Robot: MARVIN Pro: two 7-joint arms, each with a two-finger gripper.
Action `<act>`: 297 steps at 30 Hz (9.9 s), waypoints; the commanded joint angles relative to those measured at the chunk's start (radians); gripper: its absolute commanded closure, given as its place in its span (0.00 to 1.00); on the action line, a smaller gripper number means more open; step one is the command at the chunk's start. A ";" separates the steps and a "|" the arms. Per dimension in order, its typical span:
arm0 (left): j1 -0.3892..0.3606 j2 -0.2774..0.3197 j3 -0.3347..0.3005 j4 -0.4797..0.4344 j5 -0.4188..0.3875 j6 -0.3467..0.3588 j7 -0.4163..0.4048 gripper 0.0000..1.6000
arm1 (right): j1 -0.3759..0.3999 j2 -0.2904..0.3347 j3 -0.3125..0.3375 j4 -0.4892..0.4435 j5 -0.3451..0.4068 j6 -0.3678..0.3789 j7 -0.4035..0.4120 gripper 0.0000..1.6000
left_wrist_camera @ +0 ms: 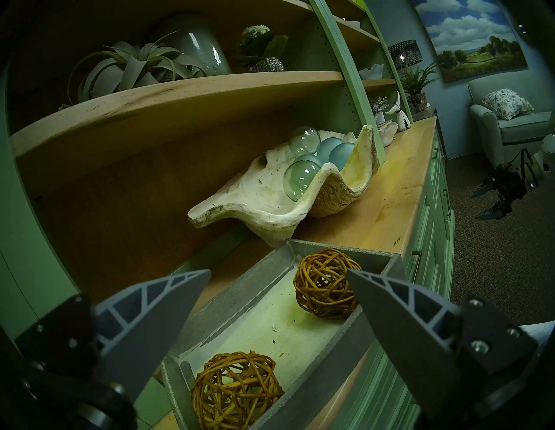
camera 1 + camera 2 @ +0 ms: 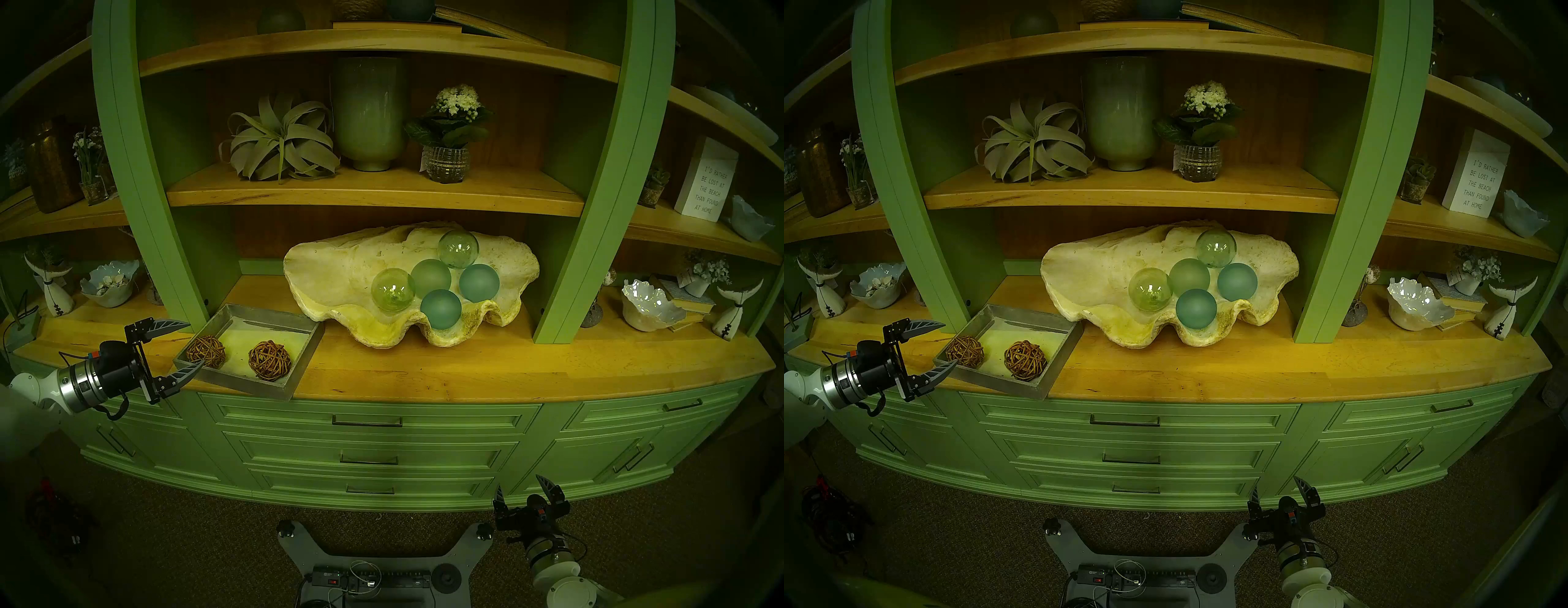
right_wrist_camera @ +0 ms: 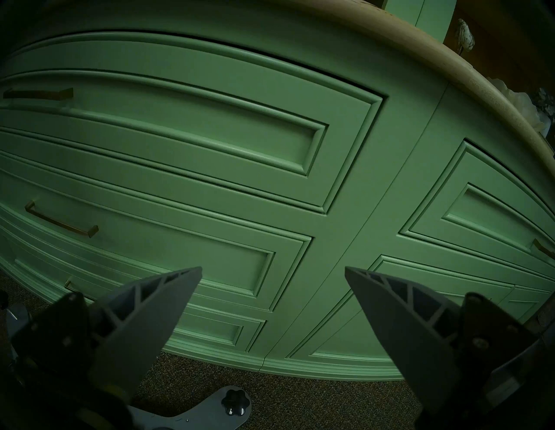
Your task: Put wooden balls into bowl
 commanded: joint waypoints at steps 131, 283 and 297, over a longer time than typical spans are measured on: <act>-0.814 -0.491 0.034 0.056 0.802 0.990 -0.395 0.00 | 0.011 -0.005 -0.003 0.000 -0.002 -0.007 0.001 0.00; -0.944 -0.864 -0.055 -0.079 0.834 1.084 -0.265 1.00 | 0.004 -0.001 -0.002 -0.015 -0.001 -0.005 -0.001 0.00; -0.998 -0.927 0.024 -0.029 0.881 1.083 -0.274 1.00 | 0.003 -0.001 -0.001 -0.016 -0.001 -0.005 -0.001 0.00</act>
